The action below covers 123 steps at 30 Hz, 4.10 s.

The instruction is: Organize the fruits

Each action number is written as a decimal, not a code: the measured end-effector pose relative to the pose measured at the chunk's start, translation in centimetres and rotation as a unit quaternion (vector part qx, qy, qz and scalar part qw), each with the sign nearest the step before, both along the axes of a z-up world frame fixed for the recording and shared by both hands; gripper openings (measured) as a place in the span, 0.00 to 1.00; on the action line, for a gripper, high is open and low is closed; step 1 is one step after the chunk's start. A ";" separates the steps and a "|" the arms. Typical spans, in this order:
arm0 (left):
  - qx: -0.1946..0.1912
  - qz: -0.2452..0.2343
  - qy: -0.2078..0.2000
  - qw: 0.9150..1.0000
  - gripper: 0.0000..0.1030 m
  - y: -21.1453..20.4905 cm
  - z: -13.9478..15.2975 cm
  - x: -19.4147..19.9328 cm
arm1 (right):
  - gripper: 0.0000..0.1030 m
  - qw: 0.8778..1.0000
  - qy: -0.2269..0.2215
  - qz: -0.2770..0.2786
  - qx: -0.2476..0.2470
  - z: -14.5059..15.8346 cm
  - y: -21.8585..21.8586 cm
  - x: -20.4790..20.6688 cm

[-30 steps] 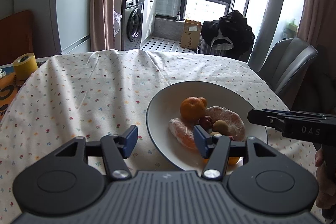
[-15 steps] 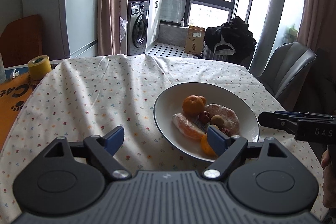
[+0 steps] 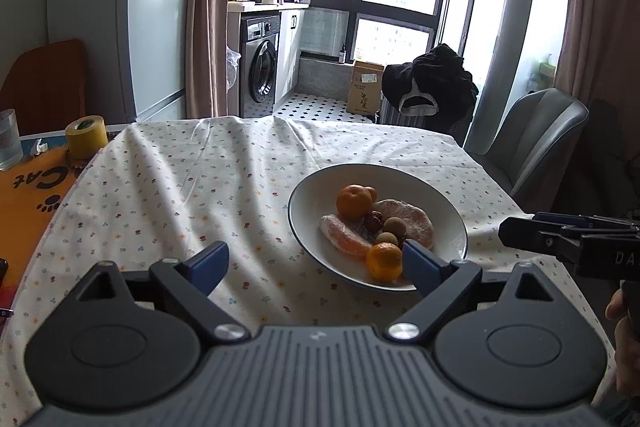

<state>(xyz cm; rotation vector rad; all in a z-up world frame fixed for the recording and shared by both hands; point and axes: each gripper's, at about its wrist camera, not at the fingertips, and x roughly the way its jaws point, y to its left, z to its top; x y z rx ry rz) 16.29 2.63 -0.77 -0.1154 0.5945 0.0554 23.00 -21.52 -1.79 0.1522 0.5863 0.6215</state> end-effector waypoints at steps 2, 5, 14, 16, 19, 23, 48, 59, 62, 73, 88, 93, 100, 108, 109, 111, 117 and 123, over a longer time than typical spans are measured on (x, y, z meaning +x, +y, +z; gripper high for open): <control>-0.002 -0.001 -0.004 1.000 0.91 -0.1 0.2 -0.5 | 0.86 1.000 -0.003 -0.001 0.000 0.2 -0.3 -0.6; -0.004 -0.002 -0.011 1.000 0.93 -0.2 0.6 -1.5 | 0.92 1.000 -0.011 -0.003 -0.002 0.5 -0.7 -1.5; -0.010 -0.003 -0.019 1.000 0.96 -0.3 1.6 -4.2 | 1.00 1.000 -0.019 0.008 0.003 1.5 -1.5 -3.8; -0.008 -0.003 -0.020 1.000 0.96 -0.4 1.8 -4.8 | 1.00 1.000 -0.019 0.012 0.001 1.6 -1.7 -4.3; -0.005 -0.003 -0.017 1.000 0.97 -0.4 1.8 -5.5 | 1.00 1.000 -0.016 0.017 0.005 1.6 -2.0 -5.0; -0.004 -0.003 -0.017 1.000 0.97 -0.2 1.9 -6.6 | 1.00 1.000 -0.011 0.017 0.004 1.6 -2.6 -5.9; 0.013 0.018 -0.009 1.000 0.98 -0.4 1.3 -10.2 | 1.00 1.000 -0.011 0.024 -0.009 2.2 -3.5 -8.9; 0.015 0.012 -0.007 1.000 0.98 -0.5 1.3 -10.3 | 1.00 0.999 -0.014 0.022 -0.021 1.8 -3.2 -8.9; 0.014 0.012 -0.008 1.000 0.98 -0.7 1.3 -10.3 | 1.00 0.999 -0.013 0.021 -0.020 1.8 -3.2 -8.9; 0.014 0.017 -0.003 1.000 0.98 -0.5 1.1 -10.2 | 1.00 1.000 -0.010 0.016 -0.024 1.5 -3.0 -8.7; 0.015 0.017 -0.003 1.000 0.98 -0.6 1.2 -10.3 | 1.00 0.999 -0.015 0.011 -0.026 1.6 -3.2 -8.8; 0.015 0.017 -0.003 1.000 0.98 -0.5 1.2 -10.3 | 1.00 0.999 -0.016 0.010 -0.027 1.5 -3.3 -8.7; 0.014 0.020 -0.004 1.000 0.98 -0.4 1.1 -10.4 | 1.00 0.999 -0.016 0.009 -0.028 1.5 -3.2 -8.7; 0.015 0.020 -0.004 1.000 0.98 -0.4 1.0 -10.5 | 1.00 0.999 -0.014 0.010 -0.028 1.4 -3.2 -8.7; 0.015 0.020 -0.004 1.000 0.98 -0.4 1.1 -10.5 | 1.00 0.999 -0.015 0.010 -0.029 1.4 -3.2 -8.7; 0.015 0.021 -0.005 1.000 0.98 -0.3 1.1 -10.5 | 1.00 0.999 -0.015 0.011 -0.028 1.5 -3.2 -8.7; 0.014 0.020 -0.005 1.000 0.98 -0.4 1.1 -10.5 | 1.00 0.999 -0.016 0.012 -0.027 1.6 -3.3 -8.7; 0.014 0.018 -0.002 1.000 0.98 -0.4 1.0 -10.4 | 1.00 0.999 -0.014 0.013 -0.028 1.6 -3.3 -8.7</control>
